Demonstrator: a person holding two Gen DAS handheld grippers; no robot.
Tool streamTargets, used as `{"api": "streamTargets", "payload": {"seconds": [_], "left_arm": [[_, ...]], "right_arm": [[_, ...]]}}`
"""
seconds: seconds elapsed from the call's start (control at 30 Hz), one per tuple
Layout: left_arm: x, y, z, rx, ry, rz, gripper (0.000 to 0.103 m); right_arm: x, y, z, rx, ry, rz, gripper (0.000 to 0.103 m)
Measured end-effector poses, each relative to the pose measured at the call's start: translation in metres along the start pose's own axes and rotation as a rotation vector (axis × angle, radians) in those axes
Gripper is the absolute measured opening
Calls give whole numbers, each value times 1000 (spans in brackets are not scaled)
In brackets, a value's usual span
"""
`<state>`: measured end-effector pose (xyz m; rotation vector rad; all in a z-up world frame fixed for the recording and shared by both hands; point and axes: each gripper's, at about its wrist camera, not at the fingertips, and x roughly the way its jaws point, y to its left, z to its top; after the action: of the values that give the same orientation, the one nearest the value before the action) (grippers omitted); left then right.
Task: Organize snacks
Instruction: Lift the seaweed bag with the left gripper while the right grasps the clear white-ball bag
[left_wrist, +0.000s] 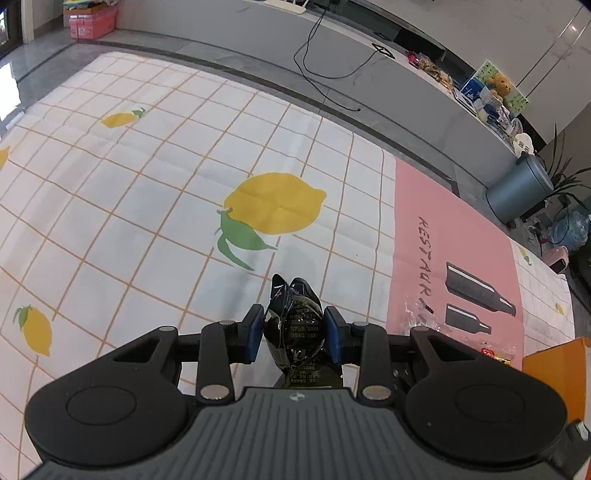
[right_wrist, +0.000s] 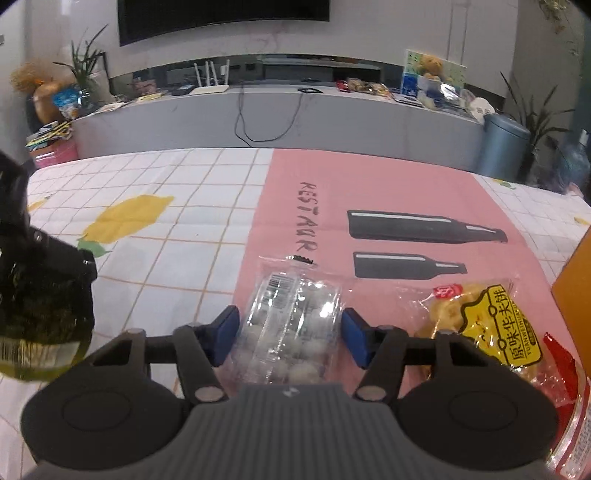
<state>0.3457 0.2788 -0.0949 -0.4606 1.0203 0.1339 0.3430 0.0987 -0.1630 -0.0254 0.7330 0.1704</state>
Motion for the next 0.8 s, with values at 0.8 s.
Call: {"api": "streamTargets", "payload": {"seconds": [0.8], "left_arm": [[-57, -38, -29, 19, -130, -187, 39]], "right_arm": [[-102, -37, 10, -89, -225, 117, 55]]}}
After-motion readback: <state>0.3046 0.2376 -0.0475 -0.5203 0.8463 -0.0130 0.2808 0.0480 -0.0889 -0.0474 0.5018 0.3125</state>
